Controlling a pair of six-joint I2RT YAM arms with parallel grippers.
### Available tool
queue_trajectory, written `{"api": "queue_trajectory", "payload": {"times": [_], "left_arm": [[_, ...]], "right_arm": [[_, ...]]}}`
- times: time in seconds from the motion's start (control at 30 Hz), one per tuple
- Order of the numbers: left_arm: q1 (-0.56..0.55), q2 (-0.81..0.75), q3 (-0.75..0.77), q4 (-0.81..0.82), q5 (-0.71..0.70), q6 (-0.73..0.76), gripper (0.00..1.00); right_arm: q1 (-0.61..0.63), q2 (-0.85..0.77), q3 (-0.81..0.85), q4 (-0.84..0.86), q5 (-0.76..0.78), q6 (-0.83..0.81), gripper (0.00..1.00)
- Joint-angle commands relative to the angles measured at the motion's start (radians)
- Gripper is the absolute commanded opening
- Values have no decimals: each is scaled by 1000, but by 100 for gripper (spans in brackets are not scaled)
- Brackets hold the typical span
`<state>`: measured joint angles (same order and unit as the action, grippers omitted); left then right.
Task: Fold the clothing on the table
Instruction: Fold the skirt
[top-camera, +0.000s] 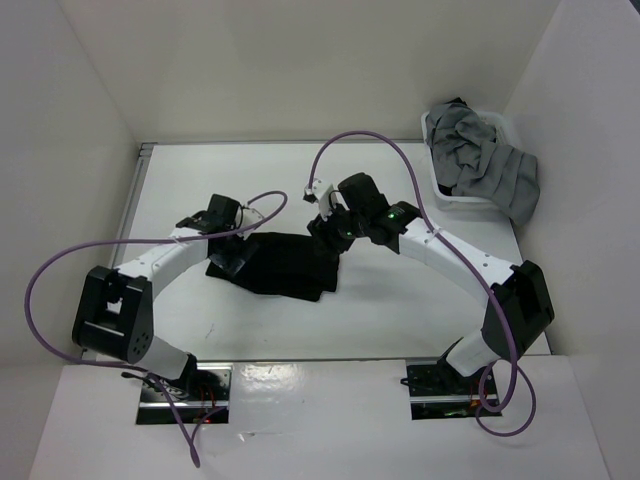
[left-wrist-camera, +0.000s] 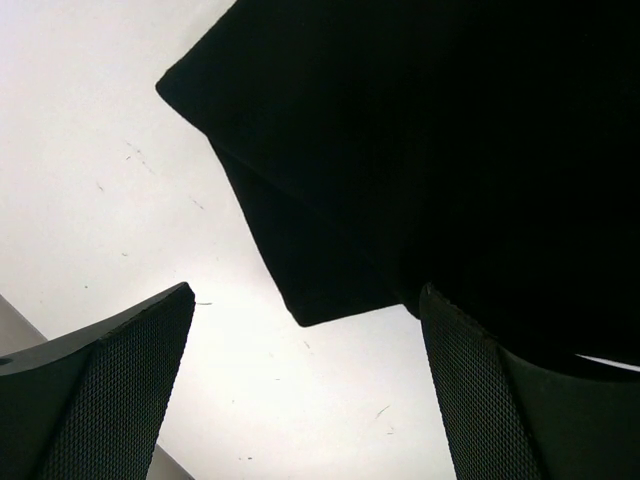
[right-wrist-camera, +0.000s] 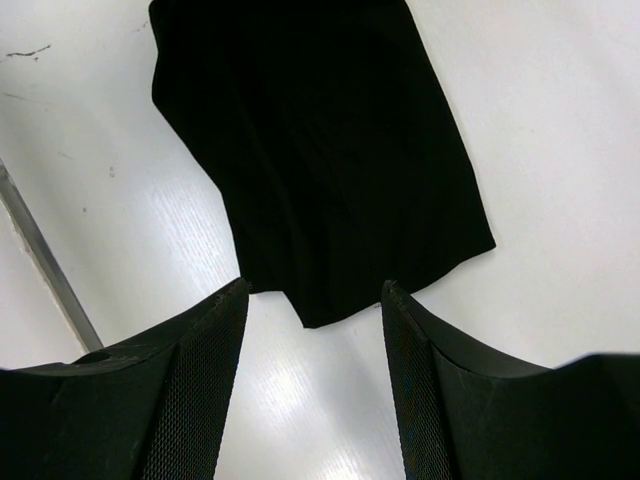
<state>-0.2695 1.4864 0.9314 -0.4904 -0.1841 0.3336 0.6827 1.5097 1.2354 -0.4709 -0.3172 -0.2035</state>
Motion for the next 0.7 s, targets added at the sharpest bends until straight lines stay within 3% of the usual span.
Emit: {"api": "queue_trajectory", "payload": {"times": [0.0, 0.67], "left_arm": [[6, 32, 21, 19, -11, -22, 99], [6, -123, -29, -161, 302, 197, 99]], "right_arm": [[-6, -14, -7, 41, 4, -10, 61], [-6, -5, -7, 41, 4, -19, 61]]}}
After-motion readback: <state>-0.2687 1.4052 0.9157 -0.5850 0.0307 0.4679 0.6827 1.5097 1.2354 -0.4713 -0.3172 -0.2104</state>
